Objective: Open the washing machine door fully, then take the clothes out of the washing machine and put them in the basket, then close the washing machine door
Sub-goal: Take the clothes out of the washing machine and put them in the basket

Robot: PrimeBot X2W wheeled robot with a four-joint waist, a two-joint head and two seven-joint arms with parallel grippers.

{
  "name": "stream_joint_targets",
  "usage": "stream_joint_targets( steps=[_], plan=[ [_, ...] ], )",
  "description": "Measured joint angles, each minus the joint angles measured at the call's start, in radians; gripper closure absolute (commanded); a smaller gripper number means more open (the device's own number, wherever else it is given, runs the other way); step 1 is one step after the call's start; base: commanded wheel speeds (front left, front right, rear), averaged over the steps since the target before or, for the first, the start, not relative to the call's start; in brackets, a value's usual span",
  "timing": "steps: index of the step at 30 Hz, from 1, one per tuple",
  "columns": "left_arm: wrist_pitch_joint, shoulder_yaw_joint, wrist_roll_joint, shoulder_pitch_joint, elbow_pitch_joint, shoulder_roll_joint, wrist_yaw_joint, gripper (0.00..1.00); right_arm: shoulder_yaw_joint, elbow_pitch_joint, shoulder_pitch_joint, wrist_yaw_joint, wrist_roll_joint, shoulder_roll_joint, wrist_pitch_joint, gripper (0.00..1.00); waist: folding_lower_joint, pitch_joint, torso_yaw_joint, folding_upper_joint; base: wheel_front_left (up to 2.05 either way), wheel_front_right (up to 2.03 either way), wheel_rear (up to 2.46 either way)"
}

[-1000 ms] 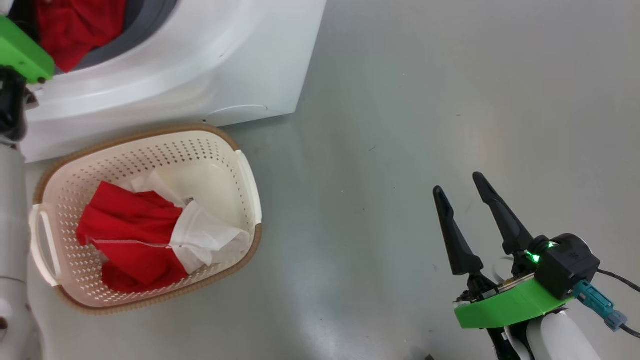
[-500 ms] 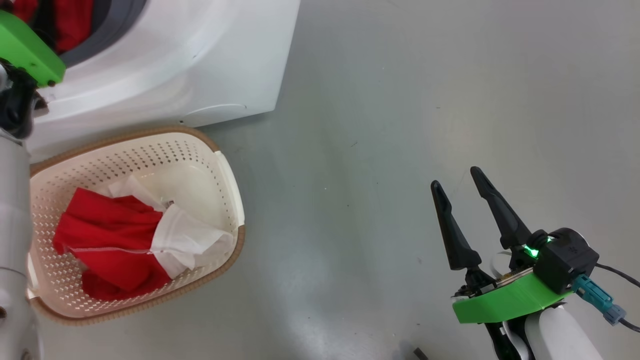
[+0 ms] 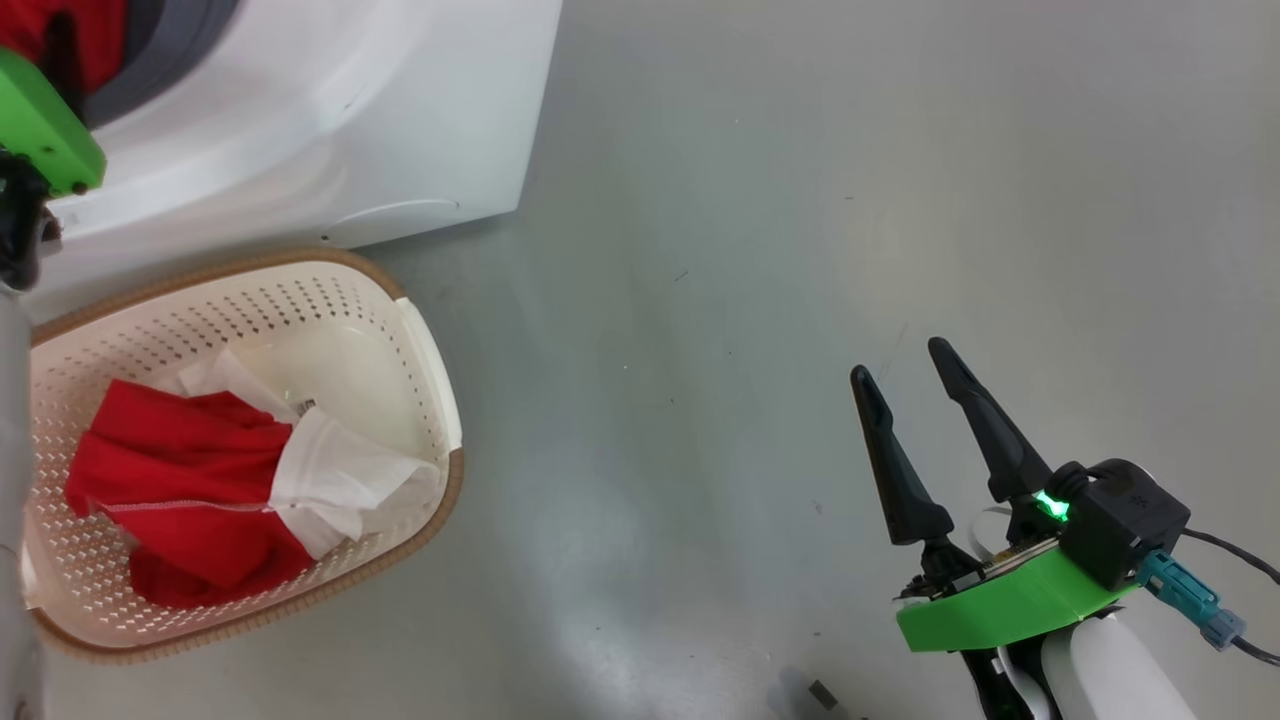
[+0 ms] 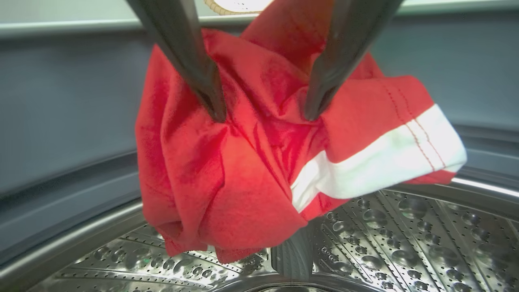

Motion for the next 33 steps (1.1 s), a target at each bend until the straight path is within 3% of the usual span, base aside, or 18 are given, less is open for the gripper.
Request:
stream_joint_targets(
  steps=[9, 10, 13, 33],
  plan=[
    [0.0, 0.0, -0.008, -0.016, 0.021, 0.001, 0.0, 0.0, 0.003, 0.003, -0.016, 0.0, 0.001, 0.0, 0.0, 0.0, 0.0, 0.015, -0.006, -0.0001, 0.0, 0.0, 0.0],
    [0.0, -0.002, -0.008, -0.017, 0.022, 0.001, 0.0, 0.12, 0.003, 0.002, -0.02, 0.0, 0.001, 0.0, 0.0, 0.0, 0.0, 0.016, -0.006, -0.0001, 0.0, 0.0, 0.0],
    [-0.003, -0.009, -0.008, -0.019, 0.025, 0.001, 0.0, 1.0, 0.003, 0.003, -0.02, 0.0, 0.001, 0.0, 0.0, 0.0, 0.0, 0.019, -0.004, 0.0, 0.0, 0.0, 0.0],
    [-0.097, -0.06, -0.003, -0.04, 0.028, 0.01, -0.01, 1.0, 0.004, 0.004, -0.025, 0.0, 0.001, 0.0, 0.0, 0.0, 0.0, 0.031, 0.02, 0.0, 0.0, 0.0, 0.0]
  ],
)
